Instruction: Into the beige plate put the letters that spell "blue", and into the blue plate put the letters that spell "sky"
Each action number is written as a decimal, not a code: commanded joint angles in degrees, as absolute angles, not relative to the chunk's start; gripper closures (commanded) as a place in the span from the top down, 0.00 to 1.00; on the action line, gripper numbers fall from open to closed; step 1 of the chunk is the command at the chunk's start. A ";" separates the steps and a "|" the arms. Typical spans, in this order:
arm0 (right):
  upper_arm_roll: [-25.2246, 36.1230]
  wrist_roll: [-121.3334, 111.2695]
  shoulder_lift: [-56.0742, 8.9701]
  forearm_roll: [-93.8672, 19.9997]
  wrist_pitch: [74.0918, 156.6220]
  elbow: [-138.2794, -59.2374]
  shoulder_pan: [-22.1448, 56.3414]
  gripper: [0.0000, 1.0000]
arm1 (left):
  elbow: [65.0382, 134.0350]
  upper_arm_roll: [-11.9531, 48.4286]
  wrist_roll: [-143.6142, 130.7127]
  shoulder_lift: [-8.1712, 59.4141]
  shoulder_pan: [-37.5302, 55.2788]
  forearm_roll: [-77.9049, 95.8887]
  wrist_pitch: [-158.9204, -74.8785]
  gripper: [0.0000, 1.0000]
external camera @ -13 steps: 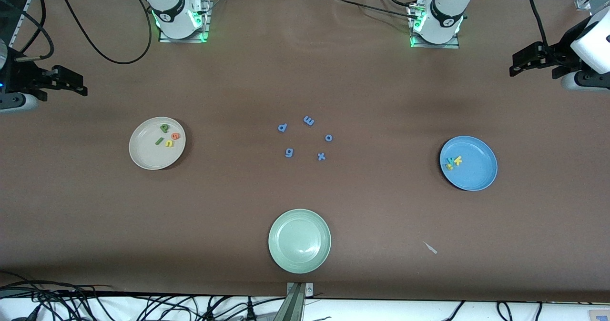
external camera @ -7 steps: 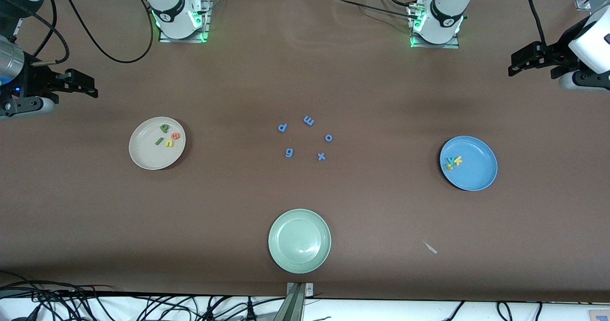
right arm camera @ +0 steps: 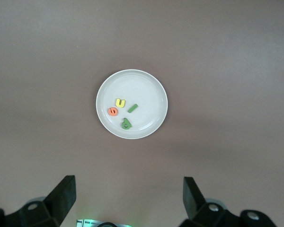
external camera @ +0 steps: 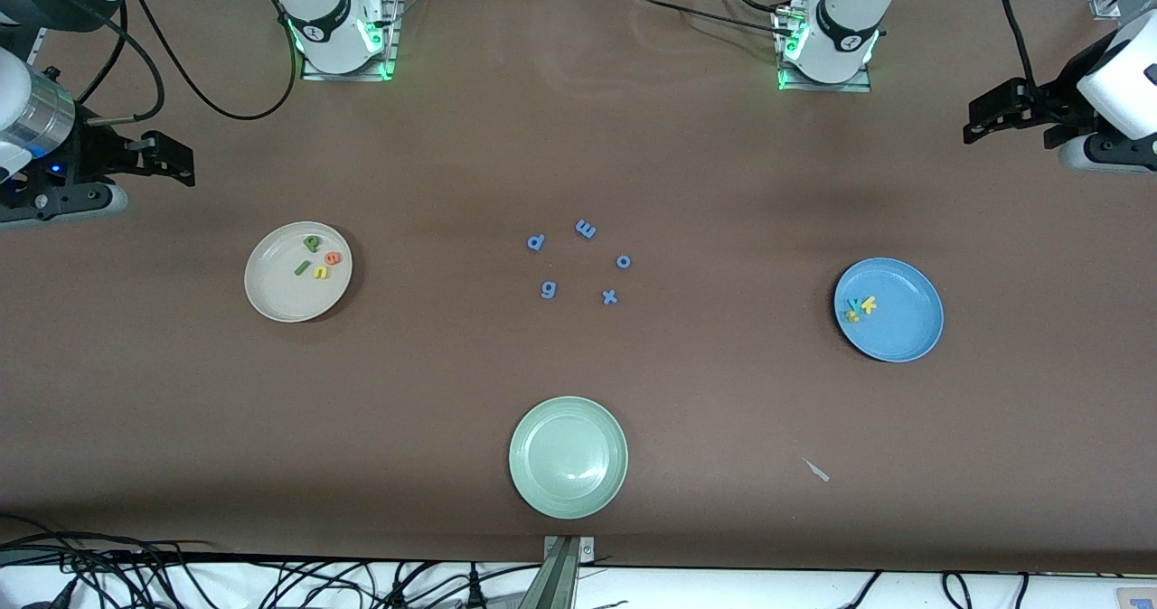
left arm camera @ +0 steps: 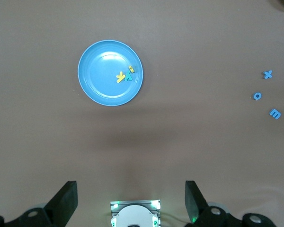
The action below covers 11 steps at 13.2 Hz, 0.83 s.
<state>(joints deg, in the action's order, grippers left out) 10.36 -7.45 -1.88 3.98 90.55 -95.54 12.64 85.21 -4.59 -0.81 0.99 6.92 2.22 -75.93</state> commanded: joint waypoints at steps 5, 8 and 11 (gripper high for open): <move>10.19 -3.08 -0.44 3.61 92.46 -96.50 12.30 1.00 | 84.90 -4.92 -1.14 0.62 7.29 3.25 -75.15 1.00; 10.46 -2.90 -0.44 1.85 92.90 -96.50 12.13 1.00 | 84.90 -4.83 -1.23 0.62 7.29 3.25 -75.15 1.00; 11.34 -1.58 -0.44 0.26 92.72 -96.50 11.87 1.00 | 84.90 -4.92 -1.14 0.62 7.29 3.25 -75.15 1.00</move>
<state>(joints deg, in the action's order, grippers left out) 11.02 -2.39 -1.79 1.66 92.28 -95.54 12.26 85.21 -4.58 -0.81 0.99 6.92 2.22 -75.91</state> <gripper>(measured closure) 0.000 0.000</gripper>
